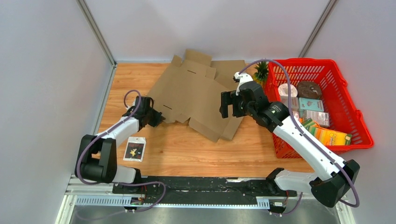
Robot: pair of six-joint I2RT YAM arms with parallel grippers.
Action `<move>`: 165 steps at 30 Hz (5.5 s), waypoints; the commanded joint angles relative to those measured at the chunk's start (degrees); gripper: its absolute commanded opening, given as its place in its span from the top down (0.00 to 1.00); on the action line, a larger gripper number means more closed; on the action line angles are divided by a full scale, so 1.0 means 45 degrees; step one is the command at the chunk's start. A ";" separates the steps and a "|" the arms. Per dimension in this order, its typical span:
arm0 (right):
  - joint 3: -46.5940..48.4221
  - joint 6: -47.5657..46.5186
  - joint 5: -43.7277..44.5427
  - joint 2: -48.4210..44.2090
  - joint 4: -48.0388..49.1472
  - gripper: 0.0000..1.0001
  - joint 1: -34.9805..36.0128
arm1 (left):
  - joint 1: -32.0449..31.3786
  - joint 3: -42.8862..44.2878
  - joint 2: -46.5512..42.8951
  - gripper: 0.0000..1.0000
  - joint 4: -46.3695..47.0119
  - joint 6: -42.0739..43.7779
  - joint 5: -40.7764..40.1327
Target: Fold the paper box
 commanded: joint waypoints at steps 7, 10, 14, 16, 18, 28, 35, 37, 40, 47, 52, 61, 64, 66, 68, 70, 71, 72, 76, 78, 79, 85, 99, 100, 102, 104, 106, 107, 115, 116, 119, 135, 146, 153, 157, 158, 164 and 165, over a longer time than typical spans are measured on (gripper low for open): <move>0.1692 -0.0537 -0.0467 0.2315 0.0081 0.00 -0.0681 | 0.1112 0.1836 -0.0947 1.00 -0.2728 0.7397 0.2431; 0.3158 -0.1201 0.0274 0.3821 -0.0877 0.00 -0.0701 | 0.1112 0.2224 -0.2237 1.00 -0.4269 0.9858 0.2474; 0.4136 -0.2118 -0.1594 0.4528 -0.0236 0.00 -0.0720 | 0.1112 0.3181 -0.3041 1.00 -0.6011 1.2844 0.2040; 0.5107 -0.2820 -0.3017 0.5055 -0.0175 0.00 -0.0720 | 0.1112 0.3942 -0.2769 1.00 -0.6714 1.3552 0.2449; 0.5678 -0.3426 -0.3259 0.5934 0.0098 0.00 -0.0720 | 0.1112 0.4625 -0.2166 1.00 -0.7144 1.4490 0.2898; 1.0733 -0.8056 -0.8460 1.0616 0.0413 0.00 -0.1929 | 0.0800 0.6035 -0.0599 1.00 -0.7459 1.6309 0.4464; 1.3180 -0.8644 -1.2007 1.3082 -0.1210 0.00 -0.3180 | 0.0702 0.5821 -0.1029 1.00 -0.6894 1.6816 0.4579; 1.3278 -0.8644 -1.2613 1.3397 -0.1113 0.00 -0.3181 | 0.0547 0.5820 -0.1029 1.00 -0.6776 1.6895 0.4677; 1.3220 -0.8274 -1.3452 1.3923 -0.0548 0.00 -0.3181 | 0.0254 0.5840 -0.1009 1.00 -0.6697 1.7090 0.4502; 1.2966 -0.7199 -1.4080 1.4608 0.0528 0.04 -0.2947 | -0.0196 0.5762 -0.1341 1.00 -0.6249 1.7637 0.3896; 1.2266 -0.7140 -1.4567 1.3968 0.0370 0.41 -0.2966 | -0.0216 0.5801 -0.1361 1.00 -0.6014 1.7677 0.3486; 0.8070 -0.4603 -1.2442 1.0530 0.2031 1.00 -0.3278 | -0.0216 0.6056 -0.1867 0.75 -0.5332 1.5710 0.2899; 0.7170 -0.4075 -1.1250 0.9241 0.1760 1.00 -0.3279 | -0.0216 0.5743 -0.2746 0.60 -0.4881 1.3956 0.2415; 0.6446 -0.3783 -1.0724 0.8248 0.1836 1.00 -0.3279 | -0.0216 0.5509 -0.3429 0.56 -0.4784 1.2955 0.1809; 0.5279 -0.3157 -1.0370 0.7658 0.2265 1.00 -0.3259 | -0.0235 0.5197 -0.3956 0.54 -0.3951 1.2074 0.2641; 0.4552 -0.2670 -1.0116 0.6799 0.2848 1.00 -0.3240 | -0.0390 0.5039 -0.4056 0.52 -0.2816 1.1411 0.4419; 0.4219 -0.2609 -1.0134 0.6506 0.3026 1.00 -0.3259 | -0.0933 0.5290 -0.3728 0.54 -0.1921 1.1330 0.4675; 0.3539 -0.2551 -1.0289 0.6232 0.3280 1.00 -0.3259 | -0.1267 0.5660 -0.3396 0.60 -0.1796 1.1329 0.4484; 0.2985 -0.3056 -1.0136 0.5351 0.3384 1.00 -0.3026 | -0.2480 0.8509 -0.0878 0.79 -0.2727 1.0981 0.3432; 0.3315 -0.3409 -0.9532 0.5409 0.2894 1.00 -0.2888 | -0.2792 1.0151 0.0607 0.86 -0.3180 1.0841 0.2515; 0.3356 -0.3467 -0.9490 0.5448 0.2679 1.00 -0.2888 | -0.2929 1.0601 0.1037 0.87 -0.3356 1.1015 0.2336; 0.3278 -0.3312 -0.9353 0.5175 0.2950 1.00 -0.2869 | -0.4606 1.2929 0.3482 1.00 -0.4568 1.1446 0.1260; 0.2985 -0.2861 -0.9416 0.4590 0.3303 1.00 -0.2829 | -0.5959 1.1310 0.3427 0.97 -0.3277 1.0701 0.1382; 0.3024 -0.3017 -0.9276 0.4570 0.2915 1.00 -0.2829 | -0.5958 1.0303 0.2341 0.91 -0.3067 1.1246 0.1029; 0.3160 -0.3369 -0.9236 0.4589 0.2522 1.00 -0.2946 | -0.5513 0.8778 0.0951 0.72 -0.2482 1.1232 0.1042; 0.3317 -0.3507 -0.9158 0.4531 0.2170 1.00 -0.2986 | -0.4867 0.6511 -0.0926 0.64 -0.1718 1.0725 0.1453; 0.3337 -0.3566 -0.9158 0.4472 0.2110 1.00 -0.2986 | -0.3911 0.4951 -0.2174 0.58 -0.2085 1.0491 0.1125; 0.3318 -0.3566 -0.9235 0.4395 0.2130 1.00 -0.2986 | -0.3598 0.4516 -0.2452 0.57 -0.2223 1.0489 0.0968; 0.3103 -0.2845 -0.9509 0.4004 0.2577 1.00 -0.2966 | -0.2013 0.4373 -0.1015 0.82 -0.2889 0.9730 -0.0381; 0.3025 -0.2688 -0.9548 0.3984 0.2656 1.00 -0.2966 | -0.1993 0.4452 -0.0720 0.86 -0.2792 0.9534 -0.0362; 0.2947 -0.2277 -0.9432 0.3925 0.2872 1.00 -0.2966 | -0.1895 0.4065 -0.0131 0.94 -0.1469 0.8968 0.0768; 0.2614 -0.1944 -0.9450 0.3671 0.3243 1.00 -0.2966 | -0.1798 0.3299 0.1370 0.97 0.0197 0.6584 -0.0214; 0.2341 -0.1653 -0.9431 0.3671 0.3575 1.00 -0.2966 | -0.1934 0.1563 0.1180 0.98 0.4046 0.5918 0.2845; 0.1931 -0.1786 -0.8675 0.3476 0.3557 1.00 -0.2655 | -0.2636 0.0627 0.0904 0.97 0.4978 0.5687 0.2454; 0.2047 -0.2490 -0.7149 0.3514 0.2816 1.00 -0.1835 | -0.3631 0.0176 0.1740 0.96 0.6269 0.5703 0.1944; 0.2164 -0.2743 -0.6721 0.3534 0.2678 1.00 -0.1466 | -0.3846 0.0156 0.1976 0.94 0.6542 0.5878 0.2156; 0.2887 -0.4853 -0.3164 0.3886 0.1174 1.00 -0.0174 | -0.3868 -0.1563 -0.0515 0.74 0.7428 0.6948 0.1379; 0.3004 -0.5087 -0.2775 0.3905 0.1095 1.00 -0.0096 | -0.3849 -0.1408 -0.1739 0.72 0.6341 0.7283 0.1280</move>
